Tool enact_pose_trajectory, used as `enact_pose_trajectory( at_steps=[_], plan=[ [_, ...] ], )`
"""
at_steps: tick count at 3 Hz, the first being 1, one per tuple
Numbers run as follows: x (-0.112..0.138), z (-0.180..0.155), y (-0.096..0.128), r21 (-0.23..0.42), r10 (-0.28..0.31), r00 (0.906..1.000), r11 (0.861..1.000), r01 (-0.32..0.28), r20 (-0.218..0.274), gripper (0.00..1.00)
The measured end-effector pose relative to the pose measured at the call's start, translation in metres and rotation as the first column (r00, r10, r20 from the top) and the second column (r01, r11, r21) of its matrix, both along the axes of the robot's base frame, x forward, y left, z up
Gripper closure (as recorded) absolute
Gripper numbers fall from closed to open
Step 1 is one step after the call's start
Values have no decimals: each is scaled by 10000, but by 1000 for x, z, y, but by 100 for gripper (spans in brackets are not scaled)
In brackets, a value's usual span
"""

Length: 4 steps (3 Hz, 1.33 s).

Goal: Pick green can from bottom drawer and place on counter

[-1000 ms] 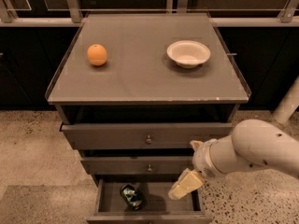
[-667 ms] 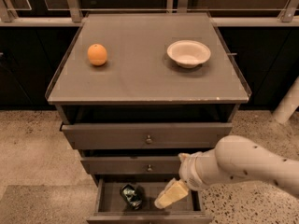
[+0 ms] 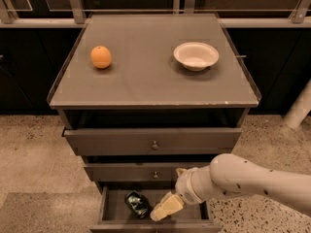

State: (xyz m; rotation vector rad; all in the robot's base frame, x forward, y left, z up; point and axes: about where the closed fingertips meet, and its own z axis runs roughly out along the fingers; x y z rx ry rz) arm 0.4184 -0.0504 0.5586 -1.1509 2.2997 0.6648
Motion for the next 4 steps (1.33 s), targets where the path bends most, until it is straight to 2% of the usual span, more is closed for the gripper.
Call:
enact_pose_trajectory(
  at_steps=[1, 2, 3, 4],
  plan=[
    [-5, -26, -2, 19, -499, 9983, 9987, 500, -309, 0],
    [-10, -90, 0, -56, -957, 9910, 9954, 956, -941, 0],
    [-1, -146, 16, 76, -1067, 9866, 9941, 1084, -1236, 0],
    [-7, -159, 21, 156, -1074, 9830, 9937, 1109, -1492, 0]
  ],
)
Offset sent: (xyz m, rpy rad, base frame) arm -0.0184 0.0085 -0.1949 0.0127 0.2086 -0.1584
